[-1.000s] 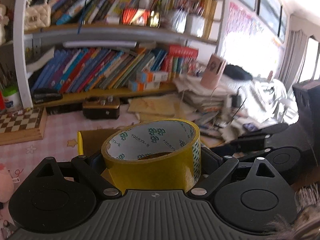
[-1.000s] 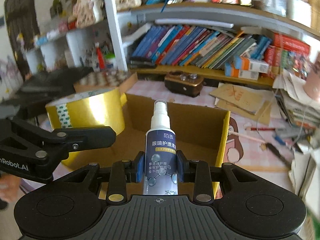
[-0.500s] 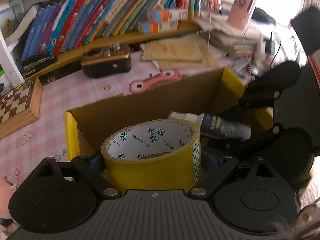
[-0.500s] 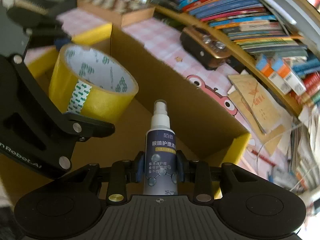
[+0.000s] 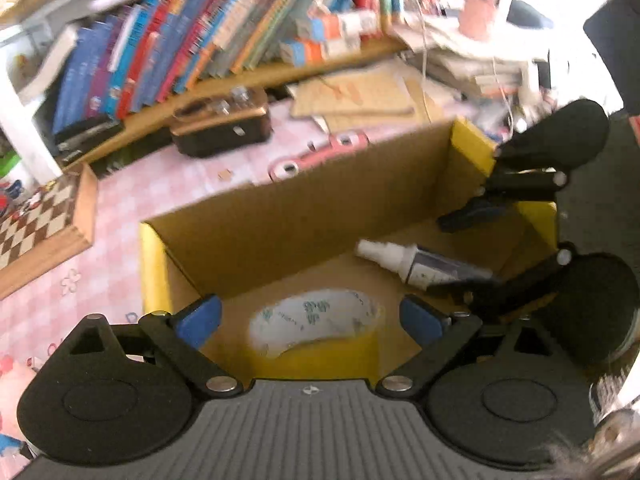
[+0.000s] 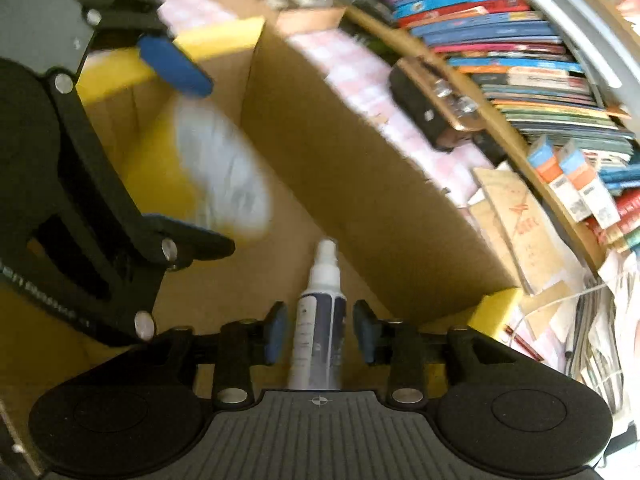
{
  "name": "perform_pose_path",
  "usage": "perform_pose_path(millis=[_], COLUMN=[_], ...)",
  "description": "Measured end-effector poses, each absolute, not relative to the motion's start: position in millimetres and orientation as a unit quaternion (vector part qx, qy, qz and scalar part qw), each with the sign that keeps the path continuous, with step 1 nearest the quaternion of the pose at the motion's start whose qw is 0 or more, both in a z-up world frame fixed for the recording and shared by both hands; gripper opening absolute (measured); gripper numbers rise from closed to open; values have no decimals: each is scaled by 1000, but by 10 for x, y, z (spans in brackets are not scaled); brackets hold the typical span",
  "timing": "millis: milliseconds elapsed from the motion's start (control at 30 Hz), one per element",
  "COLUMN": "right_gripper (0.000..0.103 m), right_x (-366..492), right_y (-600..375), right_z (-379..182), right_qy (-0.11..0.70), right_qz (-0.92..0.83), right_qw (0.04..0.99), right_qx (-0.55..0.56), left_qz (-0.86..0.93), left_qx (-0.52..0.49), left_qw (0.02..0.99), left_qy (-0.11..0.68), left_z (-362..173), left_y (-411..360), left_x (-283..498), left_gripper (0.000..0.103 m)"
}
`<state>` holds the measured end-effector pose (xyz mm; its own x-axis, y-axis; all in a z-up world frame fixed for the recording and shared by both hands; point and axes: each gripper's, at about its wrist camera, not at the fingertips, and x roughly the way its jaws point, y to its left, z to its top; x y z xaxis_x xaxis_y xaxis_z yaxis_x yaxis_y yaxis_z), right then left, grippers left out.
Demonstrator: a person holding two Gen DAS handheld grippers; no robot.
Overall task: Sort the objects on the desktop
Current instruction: 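Lower both into the yellow box and open the left and right tools, then withdraw both tools from the box back toward the table objects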
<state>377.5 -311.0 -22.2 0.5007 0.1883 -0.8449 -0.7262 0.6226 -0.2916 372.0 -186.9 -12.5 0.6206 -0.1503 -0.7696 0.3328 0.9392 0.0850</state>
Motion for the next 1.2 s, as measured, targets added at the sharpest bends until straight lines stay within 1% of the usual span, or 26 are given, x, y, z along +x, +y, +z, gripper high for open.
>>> perform_pose_path(millis=[33,100,167,200,233,300,400,600,667,833,1200], right_gripper=[53,57,66,74,78,81,88,92,95,98,100], right_x=[3749,3723,3674,3647,3607,3535,3388,3070,2941,2679,2148], right_y=[-3160,-3233,-3335,-3384,-3431,-3502,-3577,-3659,-3679,-3694,-3689], right_z=[-150,-11,134,199,268,383,535,703,747,799,654], right_qy=[403,392,375,364,353,335,301,252,237,209,214], right_qz=[283,280,267,257,247,235,219,204,197,175,94], right_qw=[813,832,856,868,880,897,918,941,947,959,972], right_qx=[-311,-276,-236,-218,-200,-168,-138,-100,-92,-72,-18], left_qz=[-132,-123,-112,-106,-99,-87,-73,-41,-32,-18,7], left_qx=[101,87,70,61,51,34,22,-4,-17,-39,-71], left_qw=[900,911,922,928,934,944,956,971,973,978,979], left_qy=[404,384,363,352,340,318,285,237,227,206,192], left_z=[-77,16,122,177,237,347,496,695,727,734,573], left_y=[-1835,-1775,-1703,-1668,-1631,-1570,-1500,-1325,-1261,-1118,-829], left_x=[3688,3619,3526,3475,3412,3292,3105,2724,2594,2273,1624], left_gripper=[97,98,99,100,101,103,103,103,103,103,103])
